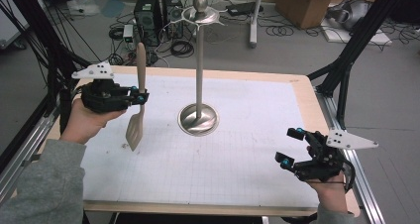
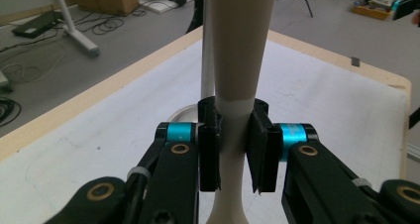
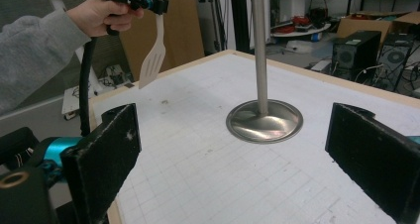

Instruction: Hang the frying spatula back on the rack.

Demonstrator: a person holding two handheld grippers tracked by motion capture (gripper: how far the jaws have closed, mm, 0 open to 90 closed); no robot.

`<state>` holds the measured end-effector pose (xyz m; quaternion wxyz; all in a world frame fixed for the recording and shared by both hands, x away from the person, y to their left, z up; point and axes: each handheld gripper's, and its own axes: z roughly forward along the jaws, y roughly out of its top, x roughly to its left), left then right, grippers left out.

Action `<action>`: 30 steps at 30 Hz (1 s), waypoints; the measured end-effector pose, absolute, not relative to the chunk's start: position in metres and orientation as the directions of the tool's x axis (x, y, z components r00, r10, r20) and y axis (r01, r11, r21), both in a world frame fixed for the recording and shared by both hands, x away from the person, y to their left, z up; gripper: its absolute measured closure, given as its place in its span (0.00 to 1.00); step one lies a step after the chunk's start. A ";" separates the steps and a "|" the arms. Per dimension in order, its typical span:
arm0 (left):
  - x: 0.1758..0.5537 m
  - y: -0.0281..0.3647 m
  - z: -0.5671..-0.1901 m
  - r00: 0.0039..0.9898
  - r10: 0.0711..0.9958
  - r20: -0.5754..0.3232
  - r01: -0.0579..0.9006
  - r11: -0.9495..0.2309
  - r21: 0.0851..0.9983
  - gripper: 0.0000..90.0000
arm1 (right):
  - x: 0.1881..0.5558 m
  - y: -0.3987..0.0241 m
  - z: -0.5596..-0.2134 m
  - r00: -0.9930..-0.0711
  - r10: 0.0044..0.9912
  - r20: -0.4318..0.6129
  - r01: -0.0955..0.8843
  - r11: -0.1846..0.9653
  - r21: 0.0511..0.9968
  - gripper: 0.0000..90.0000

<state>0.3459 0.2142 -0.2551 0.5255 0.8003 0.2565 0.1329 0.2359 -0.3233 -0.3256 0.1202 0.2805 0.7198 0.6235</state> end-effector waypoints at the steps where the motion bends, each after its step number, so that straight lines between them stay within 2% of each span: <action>1: 0.348 0.214 -0.253 0.838 0.542 -0.061 0.269 -0.315 0.910 0.86 | 0.236 -0.324 -0.326 -0.814 0.554 0.176 0.253 0.065 0.965 0.07; 30: 0.389 0.181 -0.220 0.864 0.495 -0.087 0.285 -0.341 0.896 0.86 | 0.235 -0.325 -0.327 -0.816 0.549 0.183 0.257 0.060 0.965 0.07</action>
